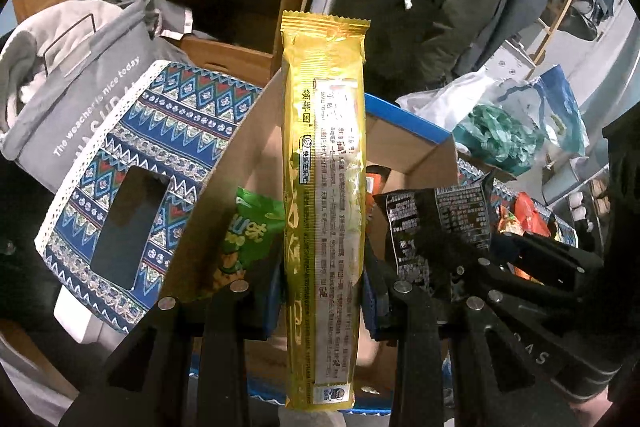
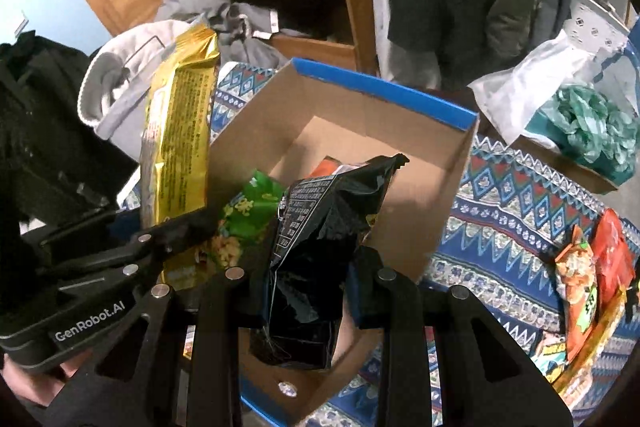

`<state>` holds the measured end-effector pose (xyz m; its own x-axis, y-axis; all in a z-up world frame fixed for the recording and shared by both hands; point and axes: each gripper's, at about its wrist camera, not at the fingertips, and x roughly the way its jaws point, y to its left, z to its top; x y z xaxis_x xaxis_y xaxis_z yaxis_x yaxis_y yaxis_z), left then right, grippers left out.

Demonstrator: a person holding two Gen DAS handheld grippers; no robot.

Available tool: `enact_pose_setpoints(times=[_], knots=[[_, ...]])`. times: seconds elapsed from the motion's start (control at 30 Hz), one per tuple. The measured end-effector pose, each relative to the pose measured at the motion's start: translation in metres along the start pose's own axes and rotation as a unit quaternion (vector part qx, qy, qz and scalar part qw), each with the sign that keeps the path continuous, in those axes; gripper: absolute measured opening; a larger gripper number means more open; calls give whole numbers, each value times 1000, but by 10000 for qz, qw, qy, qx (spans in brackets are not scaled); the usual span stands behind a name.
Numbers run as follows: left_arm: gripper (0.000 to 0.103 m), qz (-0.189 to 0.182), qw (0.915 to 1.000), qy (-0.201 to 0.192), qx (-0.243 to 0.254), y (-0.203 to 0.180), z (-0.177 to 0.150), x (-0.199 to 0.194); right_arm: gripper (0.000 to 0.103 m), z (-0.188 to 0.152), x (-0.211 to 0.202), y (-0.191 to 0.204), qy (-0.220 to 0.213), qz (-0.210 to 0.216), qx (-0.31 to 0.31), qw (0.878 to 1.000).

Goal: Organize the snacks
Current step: 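Carry the black bag and yellow bar into the box and release them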

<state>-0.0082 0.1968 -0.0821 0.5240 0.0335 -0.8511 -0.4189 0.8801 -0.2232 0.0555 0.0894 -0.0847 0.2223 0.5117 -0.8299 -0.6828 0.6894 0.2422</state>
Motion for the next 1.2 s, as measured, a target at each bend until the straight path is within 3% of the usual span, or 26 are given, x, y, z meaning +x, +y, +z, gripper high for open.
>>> enact_pose_setpoints(times=[0.2, 0.37, 0.47, 0.53, 0.97, 1.2], knots=[[33, -4, 9999, 12, -169, 7, 3, 5, 27, 1, 8, 2, 83, 40, 16, 10000], [33, 18, 9997, -99, -242, 8, 6, 3, 35, 2, 9, -1, 98, 11, 67, 9999], [44, 73, 9995, -203, -227, 7, 7, -3, 50, 3, 5, -4, 14, -72, 124, 9999], [49, 69, 9994, -219, -241, 6, 7, -4, 53, 4, 2, -9, -48, -77, 185, 9998], [57, -52, 9997, -19, -254, -7, 1, 0, 65, -4, -20, -29, -192, -331, 318, 9988], [59, -171, 9998, 103, -18, -30, -4, 3, 66, -16, -30, -45, -186, -434, 412, 9980]])
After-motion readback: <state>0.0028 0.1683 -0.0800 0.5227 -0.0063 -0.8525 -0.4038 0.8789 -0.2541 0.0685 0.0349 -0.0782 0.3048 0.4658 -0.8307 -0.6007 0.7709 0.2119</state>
